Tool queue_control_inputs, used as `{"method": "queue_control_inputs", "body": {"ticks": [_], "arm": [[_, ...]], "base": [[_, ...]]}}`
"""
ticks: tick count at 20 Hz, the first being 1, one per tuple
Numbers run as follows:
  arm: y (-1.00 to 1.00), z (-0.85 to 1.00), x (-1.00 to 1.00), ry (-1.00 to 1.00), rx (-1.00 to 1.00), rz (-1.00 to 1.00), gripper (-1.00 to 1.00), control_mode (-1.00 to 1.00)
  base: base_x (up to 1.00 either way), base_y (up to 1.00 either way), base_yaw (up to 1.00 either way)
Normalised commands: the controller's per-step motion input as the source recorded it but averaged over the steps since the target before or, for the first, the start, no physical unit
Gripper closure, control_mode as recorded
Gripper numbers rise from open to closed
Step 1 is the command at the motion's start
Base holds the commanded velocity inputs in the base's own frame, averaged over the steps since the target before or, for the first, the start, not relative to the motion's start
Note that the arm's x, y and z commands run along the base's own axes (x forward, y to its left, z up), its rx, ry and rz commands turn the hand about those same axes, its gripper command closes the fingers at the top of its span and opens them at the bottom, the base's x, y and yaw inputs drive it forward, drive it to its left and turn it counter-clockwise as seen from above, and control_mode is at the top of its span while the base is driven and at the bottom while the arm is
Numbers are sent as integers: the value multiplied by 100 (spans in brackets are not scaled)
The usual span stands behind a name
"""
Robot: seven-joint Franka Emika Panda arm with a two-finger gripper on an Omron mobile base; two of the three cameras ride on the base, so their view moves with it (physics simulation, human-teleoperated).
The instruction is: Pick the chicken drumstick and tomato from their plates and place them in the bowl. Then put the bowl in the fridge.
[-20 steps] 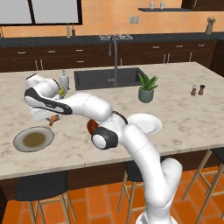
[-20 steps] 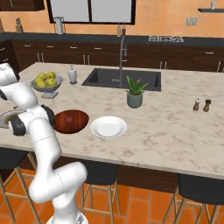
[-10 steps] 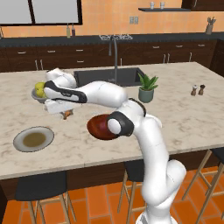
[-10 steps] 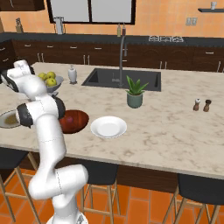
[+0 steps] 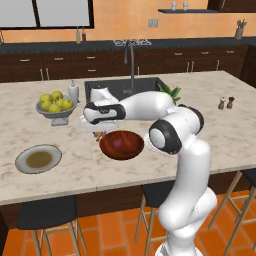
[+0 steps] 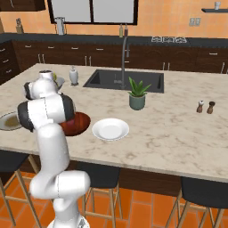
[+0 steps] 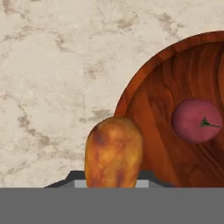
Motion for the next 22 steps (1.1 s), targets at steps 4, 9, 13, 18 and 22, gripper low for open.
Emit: {"method": "queue_control_inputs", "body": {"ticks": [4, 9, 13, 18, 22], "arm": [[-53, 0, 0, 0, 7, 0, 100, -100], [-26, 0, 2, 0, 1, 0, 100, -100], [-43, 2, 0, 6, 0, 0, 100, -100], [-31, -6, 1, 7, 0, 0, 100, -100], [-17, -19, 5, 5, 0, 0, 100, -100]], "base": [[0, 0, 0], [0, 0, 0], [0, 0, 0], [0, 0, 0], [0, 0, 0]]}}
